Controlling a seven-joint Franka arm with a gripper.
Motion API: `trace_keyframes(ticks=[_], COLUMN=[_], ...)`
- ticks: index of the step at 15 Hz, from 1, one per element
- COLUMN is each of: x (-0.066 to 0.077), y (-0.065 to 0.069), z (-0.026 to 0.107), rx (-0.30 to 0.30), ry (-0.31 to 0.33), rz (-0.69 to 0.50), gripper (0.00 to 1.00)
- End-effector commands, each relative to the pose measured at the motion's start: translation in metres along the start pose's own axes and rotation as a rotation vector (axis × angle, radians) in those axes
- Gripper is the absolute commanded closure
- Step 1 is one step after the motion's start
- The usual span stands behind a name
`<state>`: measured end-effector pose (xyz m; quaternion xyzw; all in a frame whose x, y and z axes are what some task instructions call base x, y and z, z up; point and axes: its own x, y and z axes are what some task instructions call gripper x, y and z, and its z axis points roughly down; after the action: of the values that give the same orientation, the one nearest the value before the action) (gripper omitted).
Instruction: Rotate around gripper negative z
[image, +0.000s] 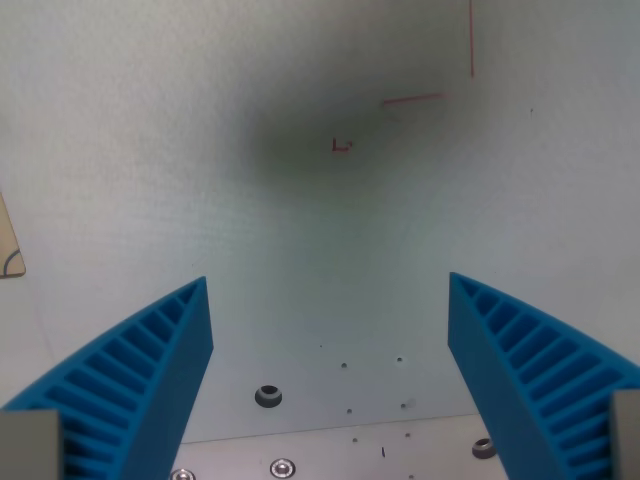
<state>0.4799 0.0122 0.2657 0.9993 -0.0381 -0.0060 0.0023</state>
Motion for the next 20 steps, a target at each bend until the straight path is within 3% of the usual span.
trace_keyframes(ticks=[1, 20], x=[0.0001, 0.0001], y=[0.0000, 0.0000], z=[-0.0016, -0.0016], rx=[0.000, 0.000], ry=[0.003, 0.003], rz=[-0.011, -0.232], gripper=[0.00, 0.00])
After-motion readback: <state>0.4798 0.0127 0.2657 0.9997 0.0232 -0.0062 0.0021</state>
